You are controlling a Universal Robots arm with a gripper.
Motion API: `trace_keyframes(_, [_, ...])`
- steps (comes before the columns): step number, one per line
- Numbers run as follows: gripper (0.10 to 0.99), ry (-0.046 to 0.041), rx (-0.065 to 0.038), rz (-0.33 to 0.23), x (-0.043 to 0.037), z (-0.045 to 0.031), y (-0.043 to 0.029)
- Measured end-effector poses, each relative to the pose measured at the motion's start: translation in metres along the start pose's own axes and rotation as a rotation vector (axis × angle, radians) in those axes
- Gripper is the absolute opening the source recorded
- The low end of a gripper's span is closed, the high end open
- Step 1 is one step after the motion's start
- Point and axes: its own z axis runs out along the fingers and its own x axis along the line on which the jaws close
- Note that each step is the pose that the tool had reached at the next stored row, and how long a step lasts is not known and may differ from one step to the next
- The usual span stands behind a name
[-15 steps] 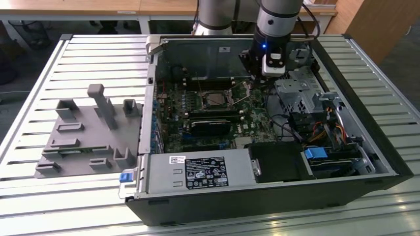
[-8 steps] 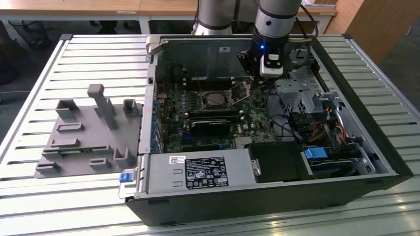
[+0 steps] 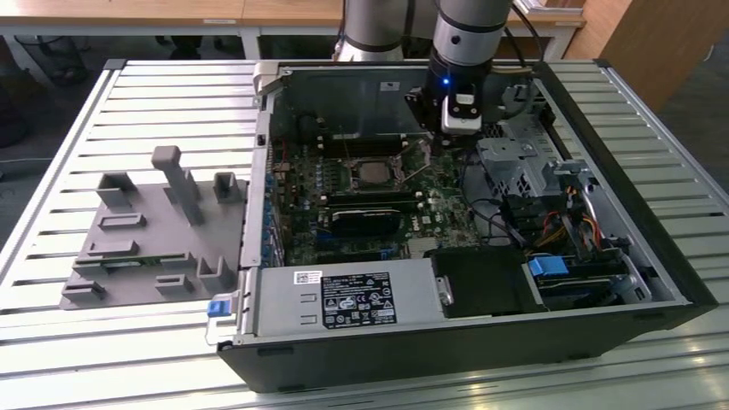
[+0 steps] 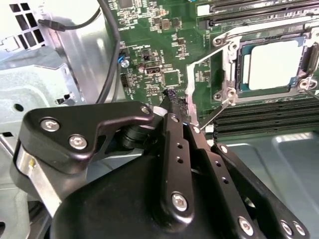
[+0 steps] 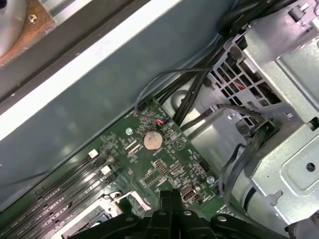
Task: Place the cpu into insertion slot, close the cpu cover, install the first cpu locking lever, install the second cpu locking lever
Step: 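Close the cpu cover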
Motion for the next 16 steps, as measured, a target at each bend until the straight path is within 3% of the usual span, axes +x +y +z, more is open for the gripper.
trace_keyframes(9, [0.106, 0.0021, -0.003, 0.001, 0.0061, -0.0057, -0.0046])
trace_keyframes(16, [0.106, 0.0022, -0.003, 0.001, 0.0159, -0.0063, -0.0128])
